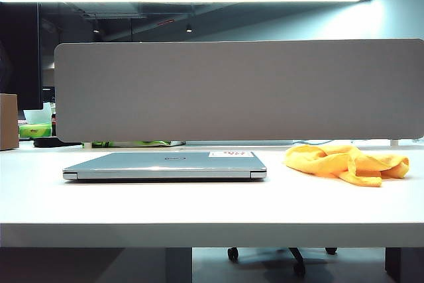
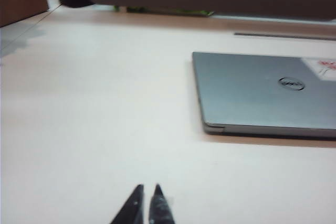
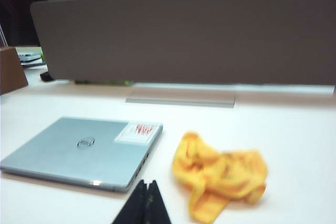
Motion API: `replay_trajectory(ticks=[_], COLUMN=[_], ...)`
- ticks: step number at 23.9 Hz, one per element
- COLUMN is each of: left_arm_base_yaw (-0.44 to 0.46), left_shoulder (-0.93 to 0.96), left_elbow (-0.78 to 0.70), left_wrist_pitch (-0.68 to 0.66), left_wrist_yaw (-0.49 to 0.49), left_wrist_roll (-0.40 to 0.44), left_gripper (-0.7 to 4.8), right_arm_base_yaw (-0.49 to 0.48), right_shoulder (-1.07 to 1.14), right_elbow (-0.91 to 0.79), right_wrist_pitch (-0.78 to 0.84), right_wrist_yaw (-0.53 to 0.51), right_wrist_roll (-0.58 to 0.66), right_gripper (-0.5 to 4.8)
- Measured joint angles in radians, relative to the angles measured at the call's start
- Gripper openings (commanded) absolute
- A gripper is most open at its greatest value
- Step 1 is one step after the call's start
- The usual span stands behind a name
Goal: Pick up the rag and use it to wipe the water off the lid of the laptop on the table.
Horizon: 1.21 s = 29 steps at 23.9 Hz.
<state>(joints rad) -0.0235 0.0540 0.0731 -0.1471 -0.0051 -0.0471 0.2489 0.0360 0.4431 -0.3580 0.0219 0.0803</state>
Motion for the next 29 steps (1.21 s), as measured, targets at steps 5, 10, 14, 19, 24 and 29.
replay_trajectory(ticks=[5, 10, 14, 19, 24, 29], left_arm_base_yaw=[0.0, 0.0, 0.0, 0.0, 0.0, 0.0], left_shoulder=[0.0, 0.0, 0.0, 0.0, 0.0, 0.0], left_elbow=[-0.008, -0.011, -0.011, -0.011, -0.011, -0.01], left_wrist_pitch=[0.008, 0.003, -0.006, -0.006, -0.006, -0.006], left_wrist_yaw=[-0.058, -0.07, -0.07, -0.07, -0.07, -0.07], left_wrist_roll=[0.01, 0.01, 0.01, 0.01, 0.01, 0.01], left_gripper=[0.19, 0.19, 0.19, 0.19, 0.19, 0.19], right_arm_base_yaw=[0.0, 0.0, 0.0, 0.0, -0.001, -0.175], right_shoulder=[-0.034, -0.034, -0.034, -0.03, -0.034, -0.034], right_elbow=[-0.13, -0.246, -0.346, -0.395, -0.395, -0.423], right_wrist_pitch=[0.029, 0.113, 0.1, 0.047, 0.047, 0.292], right_wrist_yaw=[0.0, -0.001, -0.002, 0.002, 0.005, 0.018], right_wrist_roll=[0.064, 0.085, 0.085, 0.098, 0.083, 0.037], right_gripper=[-0.06, -0.05, -0.05, -0.05, -0.05, -0.05])
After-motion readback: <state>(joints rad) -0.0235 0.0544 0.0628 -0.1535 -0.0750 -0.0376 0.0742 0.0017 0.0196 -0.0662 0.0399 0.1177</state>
